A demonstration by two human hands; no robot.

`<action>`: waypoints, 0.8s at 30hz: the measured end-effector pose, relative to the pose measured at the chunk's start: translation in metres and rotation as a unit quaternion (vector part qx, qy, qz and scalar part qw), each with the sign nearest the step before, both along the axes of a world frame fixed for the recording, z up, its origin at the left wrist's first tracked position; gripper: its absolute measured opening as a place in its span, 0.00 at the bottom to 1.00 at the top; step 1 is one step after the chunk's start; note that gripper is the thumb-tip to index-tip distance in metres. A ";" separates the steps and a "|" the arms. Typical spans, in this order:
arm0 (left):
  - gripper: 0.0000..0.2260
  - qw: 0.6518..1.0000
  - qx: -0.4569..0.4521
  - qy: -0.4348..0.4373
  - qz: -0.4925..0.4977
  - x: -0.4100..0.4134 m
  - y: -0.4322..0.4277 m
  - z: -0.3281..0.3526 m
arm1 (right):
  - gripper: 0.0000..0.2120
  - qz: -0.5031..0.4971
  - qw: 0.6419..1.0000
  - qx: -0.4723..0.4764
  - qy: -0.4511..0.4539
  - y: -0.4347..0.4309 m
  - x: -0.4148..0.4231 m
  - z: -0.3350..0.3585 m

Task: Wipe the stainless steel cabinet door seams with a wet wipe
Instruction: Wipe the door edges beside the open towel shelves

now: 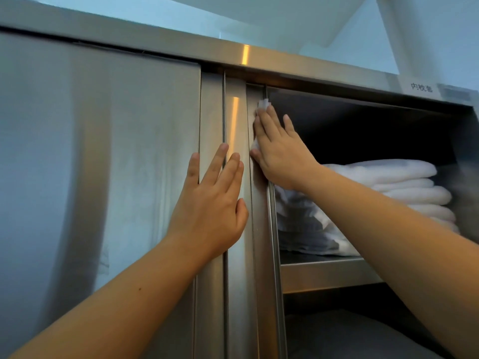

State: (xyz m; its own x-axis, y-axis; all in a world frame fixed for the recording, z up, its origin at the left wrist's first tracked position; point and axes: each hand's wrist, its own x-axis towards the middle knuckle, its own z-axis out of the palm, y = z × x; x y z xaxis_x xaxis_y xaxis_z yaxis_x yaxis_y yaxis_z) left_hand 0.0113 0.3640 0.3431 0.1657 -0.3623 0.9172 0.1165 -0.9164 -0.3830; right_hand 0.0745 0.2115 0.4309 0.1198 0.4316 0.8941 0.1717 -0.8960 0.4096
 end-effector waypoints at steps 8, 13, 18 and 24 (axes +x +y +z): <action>0.31 0.999 0.011 0.029 0.018 -0.004 0.000 -0.012 | 0.28 0.066 0.997 -0.005 0.036 0.001 -0.005 -0.088; 0.28 0.999 0.033 0.027 0.000 -0.006 0.001 -0.044 | 0.27 0.094 0.994 0.002 0.060 0.002 -0.009 -0.127; 0.26 0.998 0.049 0.025 0.000 -0.005 0.004 -0.072 | 0.27 0.087 0.996 0.006 0.028 0.003 -0.016 -0.171; 0.26 0.997 0.061 0.035 0.020 -0.005 0.007 -0.080 | 0.26 -0.013 0.999 -0.031 -0.003 -0.004 -0.019 -0.164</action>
State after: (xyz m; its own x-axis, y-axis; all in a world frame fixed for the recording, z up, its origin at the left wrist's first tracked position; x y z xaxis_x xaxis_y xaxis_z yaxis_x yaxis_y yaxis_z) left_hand 0.0065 0.3711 0.2627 0.2434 -0.4628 0.8524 0.1213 -0.8574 -0.5001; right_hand 0.0551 0.2075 0.2670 0.1265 0.4832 0.8663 0.1459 -0.8729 0.4656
